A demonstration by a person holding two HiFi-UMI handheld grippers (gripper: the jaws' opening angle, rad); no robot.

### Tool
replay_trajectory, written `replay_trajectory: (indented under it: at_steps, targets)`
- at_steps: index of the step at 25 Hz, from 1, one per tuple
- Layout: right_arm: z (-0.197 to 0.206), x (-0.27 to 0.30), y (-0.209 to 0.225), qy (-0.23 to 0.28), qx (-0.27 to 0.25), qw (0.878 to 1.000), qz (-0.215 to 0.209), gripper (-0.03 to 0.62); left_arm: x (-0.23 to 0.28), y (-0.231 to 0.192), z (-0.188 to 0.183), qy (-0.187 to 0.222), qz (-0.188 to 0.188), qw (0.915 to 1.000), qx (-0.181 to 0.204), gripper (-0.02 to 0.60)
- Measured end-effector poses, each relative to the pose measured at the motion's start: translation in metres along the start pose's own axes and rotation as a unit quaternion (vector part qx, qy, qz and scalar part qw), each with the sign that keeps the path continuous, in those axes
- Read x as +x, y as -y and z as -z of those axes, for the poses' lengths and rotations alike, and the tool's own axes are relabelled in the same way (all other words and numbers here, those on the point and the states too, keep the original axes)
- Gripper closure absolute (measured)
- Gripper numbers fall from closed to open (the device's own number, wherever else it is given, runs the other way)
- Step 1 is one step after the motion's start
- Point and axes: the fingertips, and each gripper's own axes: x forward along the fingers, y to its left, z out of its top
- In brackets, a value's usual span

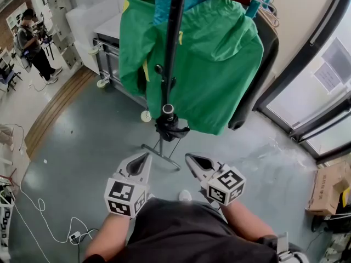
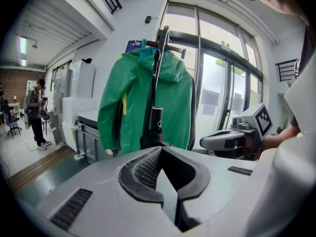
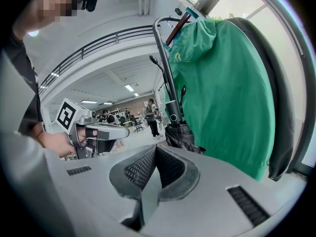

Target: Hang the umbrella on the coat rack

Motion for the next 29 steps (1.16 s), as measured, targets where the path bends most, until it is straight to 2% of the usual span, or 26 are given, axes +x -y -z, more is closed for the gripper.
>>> replay_trajectory:
  at_steps: [29]
  targets:
    - [-0.0011,0.0032,0.0027,0.0,0.007,1.0,0.0,0.585,0.0015,-0.0057,-0.0009,0.0,-0.004,1.0,-0.002,0.566]
